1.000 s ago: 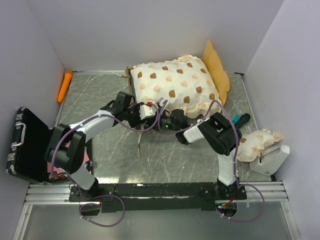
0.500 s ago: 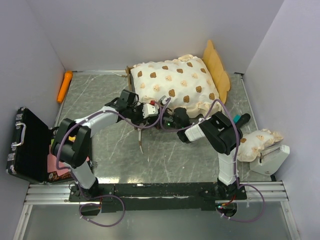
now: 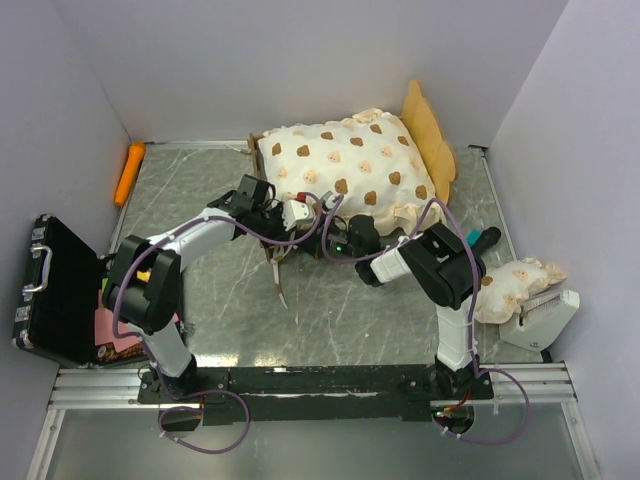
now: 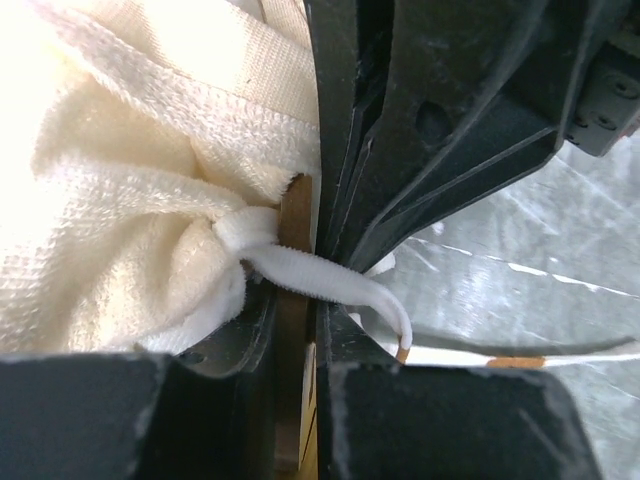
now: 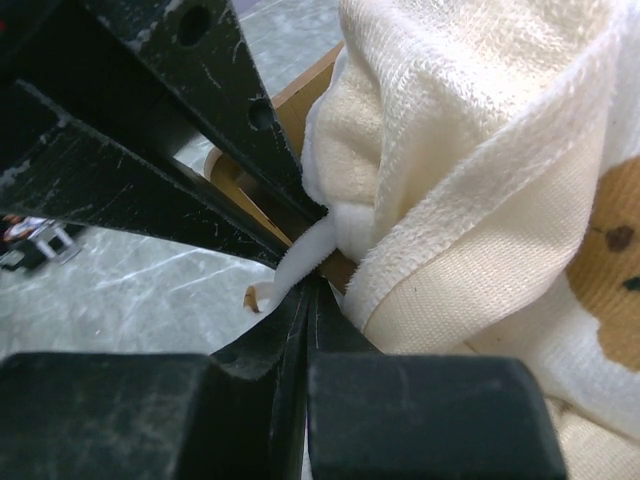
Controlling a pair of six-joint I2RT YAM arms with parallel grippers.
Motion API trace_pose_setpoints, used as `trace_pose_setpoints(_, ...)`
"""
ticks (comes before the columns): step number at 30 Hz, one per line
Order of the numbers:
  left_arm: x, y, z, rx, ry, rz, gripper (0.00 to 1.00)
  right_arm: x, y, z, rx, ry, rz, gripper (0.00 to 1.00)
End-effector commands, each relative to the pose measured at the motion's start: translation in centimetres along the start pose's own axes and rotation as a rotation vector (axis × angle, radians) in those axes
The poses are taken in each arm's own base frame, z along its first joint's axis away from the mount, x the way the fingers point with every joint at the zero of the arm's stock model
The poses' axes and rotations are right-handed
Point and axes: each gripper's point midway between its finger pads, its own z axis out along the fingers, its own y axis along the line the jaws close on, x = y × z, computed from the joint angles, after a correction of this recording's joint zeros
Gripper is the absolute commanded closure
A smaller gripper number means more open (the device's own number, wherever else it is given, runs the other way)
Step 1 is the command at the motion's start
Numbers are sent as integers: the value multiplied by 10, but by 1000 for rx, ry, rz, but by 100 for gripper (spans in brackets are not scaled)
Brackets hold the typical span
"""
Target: Set up the pet bed
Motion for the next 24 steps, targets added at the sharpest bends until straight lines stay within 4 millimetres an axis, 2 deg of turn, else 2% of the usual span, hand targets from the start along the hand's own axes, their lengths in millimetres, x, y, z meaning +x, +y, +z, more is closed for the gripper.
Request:
trace_pose_setpoints(1, -11, -29, -25, 34, -2, -141, 99, -34, 15, 4, -42, -101, -68, 100)
trace_pose_setpoints(5, -13, -29, -29, 26, -3, -133, 99, -33, 13, 4, -35, -94, -58, 100)
trace_pose_setpoints(6, -11, -30, -27, 35, 5, -132, 94, -33, 14, 5, -37, -95, -56, 100)
trace_pose_setpoints(7, -6, -30, -25, 41, 19, -137, 81, -33, 14, 5, -41, -96, -50, 100)
trace_pose_setpoints(8, -5, -30, -23, 42, 24, -139, 74, -32, 15, 6, -44, -94, -44, 100)
trace_pose_setpoints(10, -1, -30, -20, 50, 41, -147, 67, -31, 16, 9, -55, -86, -34, 100)
trace_pose_setpoints(14, -3, -21, -27, -12, 47, -160, 66, -29, 19, 11, -68, -81, -31, 100)
trace_pose_setpoints(16, -3, -16, -32, -77, 52, -154, 70, -32, 23, 10, -85, -90, -31, 100)
trace_pose_setpoints(18, -8, -18, -38, -98, 33, -133, 69, -34, 28, 10, -106, -90, -25, 100)
trace_pose_setpoints(24, -7, -33, -47, -67, 39, -106, 54, -40, 37, 10, -130, -93, -31, 100)
